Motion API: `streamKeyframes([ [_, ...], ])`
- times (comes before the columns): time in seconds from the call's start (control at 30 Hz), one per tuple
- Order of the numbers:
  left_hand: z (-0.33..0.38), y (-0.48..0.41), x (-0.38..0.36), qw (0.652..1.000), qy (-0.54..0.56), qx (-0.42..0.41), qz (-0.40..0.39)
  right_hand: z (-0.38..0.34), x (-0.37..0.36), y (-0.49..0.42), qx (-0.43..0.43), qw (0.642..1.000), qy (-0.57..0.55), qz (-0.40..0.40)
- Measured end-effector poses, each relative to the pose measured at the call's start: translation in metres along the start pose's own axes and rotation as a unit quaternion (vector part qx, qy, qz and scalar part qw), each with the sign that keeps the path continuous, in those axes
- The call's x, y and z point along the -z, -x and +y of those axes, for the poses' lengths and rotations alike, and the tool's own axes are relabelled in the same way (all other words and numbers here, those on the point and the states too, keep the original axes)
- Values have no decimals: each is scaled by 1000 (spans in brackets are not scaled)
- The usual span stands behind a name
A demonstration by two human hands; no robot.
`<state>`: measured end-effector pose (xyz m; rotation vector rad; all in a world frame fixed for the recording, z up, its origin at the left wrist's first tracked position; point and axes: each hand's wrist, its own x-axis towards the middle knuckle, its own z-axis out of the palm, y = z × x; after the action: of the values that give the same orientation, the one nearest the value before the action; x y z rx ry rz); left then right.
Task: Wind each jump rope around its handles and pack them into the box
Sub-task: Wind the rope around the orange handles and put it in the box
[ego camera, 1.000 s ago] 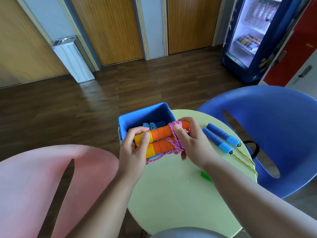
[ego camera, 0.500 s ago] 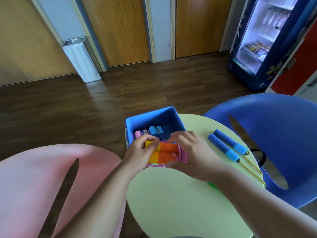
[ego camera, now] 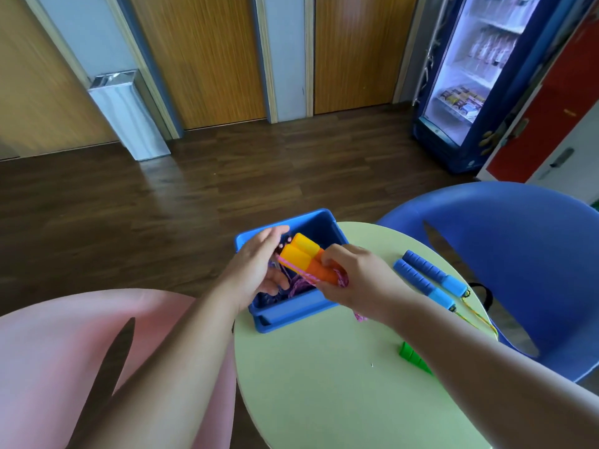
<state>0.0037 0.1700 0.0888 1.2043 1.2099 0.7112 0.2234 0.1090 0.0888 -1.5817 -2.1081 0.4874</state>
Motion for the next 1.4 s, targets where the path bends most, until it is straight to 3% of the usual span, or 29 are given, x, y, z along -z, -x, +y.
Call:
streamKeyframes([
  [0.07,-12,-12,14,990,-114,-51,63,0,-3,-10,-58,998,0,13],
  [0.13,-36,-22,28,944,-281,-117,128,1,-9,-24,-112,993,-6,24],
  [0.2,-63,-28,35,896,-394,-146,146,0,-15,-42,-153,988,-9,28],
  [0.27,-87,-33,39,883,-428,-141,131,-1,-23,-63,-176,984,4,20],
  [0.53,-120,-38,42,919,-338,-164,118,13,-74,-115,-280,956,80,-44],
  [0.73,-130,-37,47,918,-314,-218,107,28,-99,-111,-338,920,152,-131],
  [0.93,-123,-38,47,919,-315,-205,115,21,-101,-100,-265,930,211,-141],
  [1.07,-120,-41,47,922,-315,-195,112,28,-92,-105,-238,920,223,-218],
  [1.4,-116,-42,46,929,-307,-179,100,49,-93,-110,-236,924,201,-225],
])
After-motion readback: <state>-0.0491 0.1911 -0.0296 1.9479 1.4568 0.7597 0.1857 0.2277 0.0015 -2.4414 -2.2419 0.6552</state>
